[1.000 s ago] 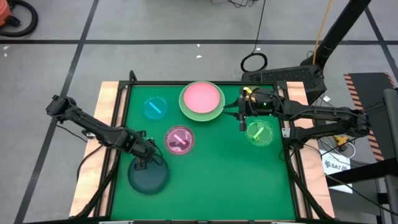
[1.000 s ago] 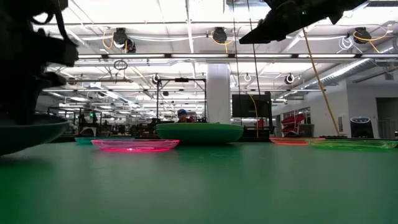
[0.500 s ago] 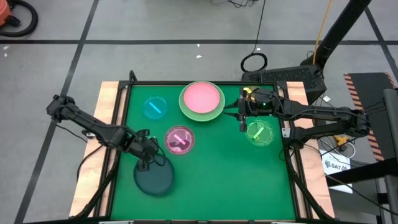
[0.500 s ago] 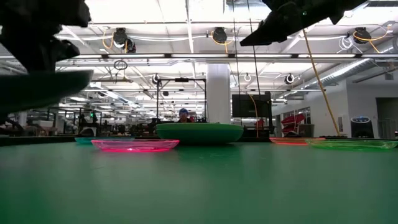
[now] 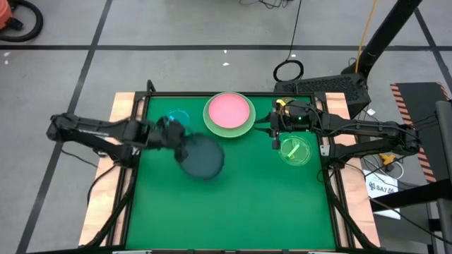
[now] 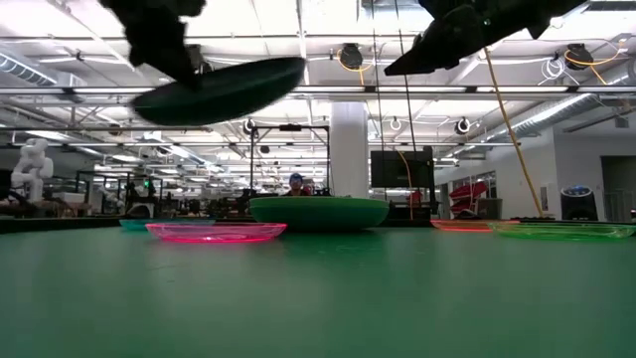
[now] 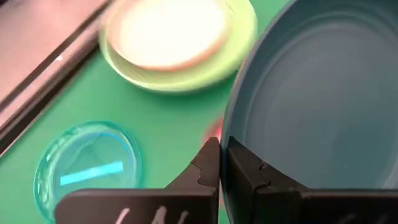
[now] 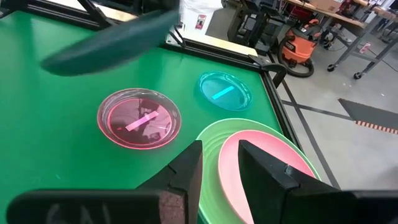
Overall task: Stack plastic plates
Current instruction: Stack the dark blue plate on top of the pink plate
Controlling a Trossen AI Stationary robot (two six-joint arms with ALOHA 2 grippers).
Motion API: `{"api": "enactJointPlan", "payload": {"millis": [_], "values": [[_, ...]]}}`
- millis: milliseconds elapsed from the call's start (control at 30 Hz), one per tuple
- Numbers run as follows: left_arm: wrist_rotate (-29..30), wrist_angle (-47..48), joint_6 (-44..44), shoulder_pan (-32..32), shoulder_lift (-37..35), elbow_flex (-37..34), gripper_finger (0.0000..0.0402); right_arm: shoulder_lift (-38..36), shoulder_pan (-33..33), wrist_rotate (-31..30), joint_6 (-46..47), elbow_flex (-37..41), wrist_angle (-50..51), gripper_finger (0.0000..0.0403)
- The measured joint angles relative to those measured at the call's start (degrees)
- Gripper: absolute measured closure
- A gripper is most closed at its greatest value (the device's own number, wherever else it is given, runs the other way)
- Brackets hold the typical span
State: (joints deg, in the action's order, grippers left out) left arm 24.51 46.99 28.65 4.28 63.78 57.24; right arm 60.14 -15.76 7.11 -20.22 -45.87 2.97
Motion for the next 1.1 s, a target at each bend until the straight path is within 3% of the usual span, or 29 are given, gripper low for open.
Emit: {"api": "enactJointPlan", "payload": {"millis": [300, 533, 800, 1100], "values": [[-6.7, -14.1, -13.1, -22.3, 3.1, 0.0, 0.0389, -2.0, 0.0, -2.9, -0.4, 0.0, 3.8, 0.0303], [-15.7, -27.7, -18.7, -36.9, 9.3, 0.0, 0.0389, -3.4, 0.0, -2.8, -0.1, 0.0, 5.9, 0.0303], [-22.7, -38.2, -15.9, -42.6, 16.6, 0.0, 0.0388, -3.7, 0.0, -2.8, 0.0, 0.0, 6.3, 0.0303], [-33.0, -37.1, -5.3, -45.8, 22.5, 0.7, 0.0387, -3.7, 0.0, -2.8, 0.0, 0.0, 6.3, 0.0303]]}}
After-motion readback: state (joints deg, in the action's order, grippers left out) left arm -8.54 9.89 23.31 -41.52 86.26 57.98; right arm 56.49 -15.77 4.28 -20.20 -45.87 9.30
